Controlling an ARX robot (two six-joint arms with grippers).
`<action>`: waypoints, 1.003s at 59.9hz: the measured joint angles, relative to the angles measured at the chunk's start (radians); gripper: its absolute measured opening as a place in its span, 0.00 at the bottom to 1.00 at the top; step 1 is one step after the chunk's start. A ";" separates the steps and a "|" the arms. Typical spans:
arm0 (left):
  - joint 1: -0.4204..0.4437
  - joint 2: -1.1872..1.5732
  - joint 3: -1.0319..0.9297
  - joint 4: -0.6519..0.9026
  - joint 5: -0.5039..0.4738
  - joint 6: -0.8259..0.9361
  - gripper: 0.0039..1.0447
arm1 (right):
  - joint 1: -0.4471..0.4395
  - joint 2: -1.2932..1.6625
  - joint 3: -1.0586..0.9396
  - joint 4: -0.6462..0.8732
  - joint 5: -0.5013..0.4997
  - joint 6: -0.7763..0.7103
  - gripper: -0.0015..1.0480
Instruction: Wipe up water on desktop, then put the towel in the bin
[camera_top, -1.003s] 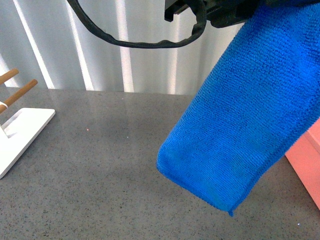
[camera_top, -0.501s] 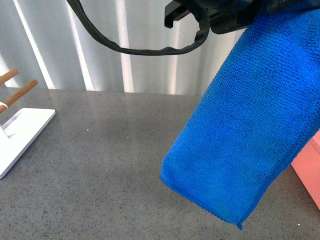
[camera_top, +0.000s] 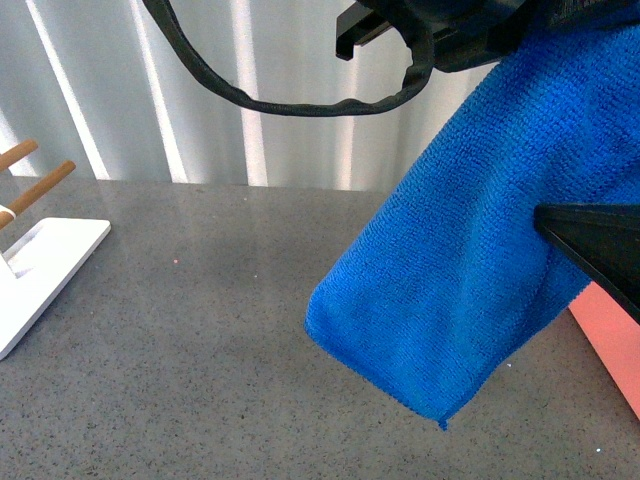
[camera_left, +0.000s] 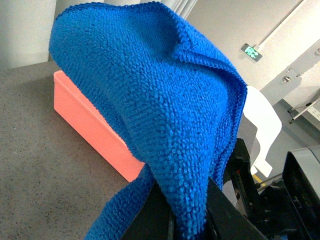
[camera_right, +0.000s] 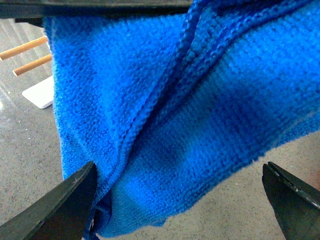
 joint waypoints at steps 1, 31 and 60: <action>0.000 0.000 0.000 -0.001 0.000 0.000 0.04 | 0.001 0.004 0.002 0.005 0.000 0.002 0.93; -0.003 -0.011 0.011 -0.023 -0.006 -0.006 0.04 | 0.005 0.078 0.048 0.084 0.008 0.065 0.27; 0.006 -0.023 0.019 -0.059 -0.032 -0.005 0.04 | -0.051 0.012 0.073 0.044 -0.012 0.091 0.04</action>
